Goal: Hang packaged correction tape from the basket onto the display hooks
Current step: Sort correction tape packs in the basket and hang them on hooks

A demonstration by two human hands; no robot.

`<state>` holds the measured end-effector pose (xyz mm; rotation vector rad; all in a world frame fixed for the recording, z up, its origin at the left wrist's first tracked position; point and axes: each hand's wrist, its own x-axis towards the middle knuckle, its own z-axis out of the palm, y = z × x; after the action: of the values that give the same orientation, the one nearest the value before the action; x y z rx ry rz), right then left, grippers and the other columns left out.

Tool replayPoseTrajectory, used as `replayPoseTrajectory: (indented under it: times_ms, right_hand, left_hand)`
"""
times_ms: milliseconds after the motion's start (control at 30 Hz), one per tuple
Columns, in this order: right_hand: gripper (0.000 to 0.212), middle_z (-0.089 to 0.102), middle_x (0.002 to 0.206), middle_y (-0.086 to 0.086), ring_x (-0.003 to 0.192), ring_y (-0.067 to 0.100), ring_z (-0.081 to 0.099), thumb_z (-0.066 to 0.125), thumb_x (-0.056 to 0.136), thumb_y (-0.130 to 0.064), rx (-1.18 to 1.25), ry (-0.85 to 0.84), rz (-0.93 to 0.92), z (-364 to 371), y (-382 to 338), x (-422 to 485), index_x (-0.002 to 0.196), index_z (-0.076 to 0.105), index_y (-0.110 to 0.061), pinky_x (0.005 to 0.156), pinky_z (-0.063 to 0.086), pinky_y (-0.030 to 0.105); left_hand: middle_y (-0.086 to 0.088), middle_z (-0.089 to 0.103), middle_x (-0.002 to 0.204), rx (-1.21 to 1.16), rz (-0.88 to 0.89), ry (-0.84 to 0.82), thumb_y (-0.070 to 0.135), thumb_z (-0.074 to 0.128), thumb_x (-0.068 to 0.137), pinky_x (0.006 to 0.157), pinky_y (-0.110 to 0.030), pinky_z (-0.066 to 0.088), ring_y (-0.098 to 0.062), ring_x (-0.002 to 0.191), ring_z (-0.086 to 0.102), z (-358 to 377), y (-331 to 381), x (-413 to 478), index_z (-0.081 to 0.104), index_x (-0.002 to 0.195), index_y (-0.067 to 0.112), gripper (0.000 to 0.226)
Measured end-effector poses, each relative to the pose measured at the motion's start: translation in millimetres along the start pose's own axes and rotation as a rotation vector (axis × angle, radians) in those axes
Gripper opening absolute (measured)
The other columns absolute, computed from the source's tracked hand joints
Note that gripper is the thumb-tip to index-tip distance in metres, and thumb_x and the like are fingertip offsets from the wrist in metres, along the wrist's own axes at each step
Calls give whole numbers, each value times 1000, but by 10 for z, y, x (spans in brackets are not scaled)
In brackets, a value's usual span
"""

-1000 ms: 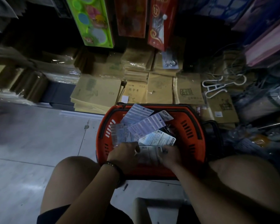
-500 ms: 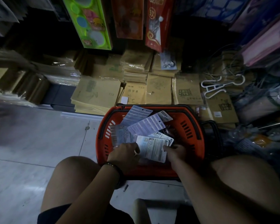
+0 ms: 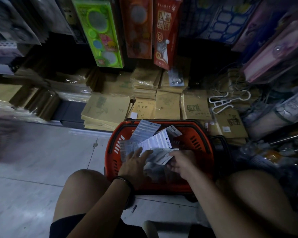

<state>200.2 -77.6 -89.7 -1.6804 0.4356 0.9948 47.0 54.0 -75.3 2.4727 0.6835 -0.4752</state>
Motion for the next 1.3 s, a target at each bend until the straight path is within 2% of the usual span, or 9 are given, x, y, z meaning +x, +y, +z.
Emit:
replayPoseTrajectory:
  times_ms: [133, 300, 467, 567, 667, 833, 967, 1100, 1300]
  right_hand:
    - [6, 73, 77, 19, 59, 27, 68, 66, 90, 1, -41, -136, -17, -48, -249, -410, 95, 69, -2, 52, 54, 31]
    - [6, 75, 77, 18, 60, 27, 71, 69, 93, -7, 61, -205, -89, -130, -399, -892, 93, 73, -1, 53, 55, 32]
    - [24, 78, 92, 10, 76, 25, 72, 65, 101, -34, -148, -271, -405, -257, -502, -1266, 101, 76, -13, 60, 47, 32]
    - [16, 74, 110, -4, 102, 11, 70, 65, 101, -28, -436, -332, -646, -335, -584, -1446, 116, 71, -29, 79, 51, 25]
    - [51, 57, 131, -20, 119, -4, 56, 79, 89, -28, -705, -279, -941, -418, -659, -1658, 135, 59, -40, 90, 48, 11]
    - [98, 22, 156, -20, 142, 4, 33, 82, 85, -44, -912, -227, -1176, -475, -933, -2049, 161, 20, -42, 116, 41, 29]
    - [93, 22, 157, -18, 144, 9, 35, 75, 88, -49, -862, -55, -1339, -520, -1228, -2364, 162, 19, -41, 115, 44, 31]
    - [89, 37, 137, -14, 125, 13, 53, 56, 80, -60, -804, 84, -1419, -615, -1639, -2703, 161, 26, -38, 96, 56, 35]
    - [88, 33, 137, -13, 123, 14, 50, 66, 91, -53, -782, 214, -1513, -851, -2123, -3123, 163, 19, -37, 94, 53, 29]
  left_hand:
    - [0, 14, 177, 6, 100, 75, 55, 75, 88, 129, -58, 24, -32, 162, 15, -43, 90, -71, 17, 161, 49, 94]
    - [8, 61, 151, -266, 221, 181, 51, 62, 96, 108, -36, 53, -15, 135, 60, -152, 185, -232, 39, 156, 44, 65]
    - [16, 73, 122, -519, 245, 218, 48, 61, 102, 91, -28, 59, -8, 112, 71, -394, 341, -454, 54, 139, 34, 39]
    - [7, 74, 123, -736, 246, 280, 31, 69, 102, 97, -36, 60, -13, 117, 71, -607, 427, -546, 59, 136, 24, 36]
    - [0, 74, 131, -954, 252, 306, 19, 70, 101, 105, -41, 57, -17, 124, 69, -924, 587, -659, 60, 139, 20, 39]
    - [-14, 77, 123, -1209, 274, 336, 9, 68, 101, 100, -54, 60, -36, 118, 73, -1533, 935, -847, 67, 131, 7, 30]
    - [-14, 76, 125, -1261, 310, 350, 19, 77, 93, 104, -60, 57, -36, 118, 73, -1966, 1254, -1009, 68, 131, 10, 41]
    - [-12, 75, 128, -1236, 403, 347, 22, 81, 86, 106, -59, 56, -32, 120, 72, -2393, 1618, -1245, 67, 133, 15, 49]
    - [-12, 76, 126, -1198, 494, 378, 12, 70, 98, 100, -56, 59, -33, 118, 73, -2897, 2078, -1473, 66, 135, 15, 37]
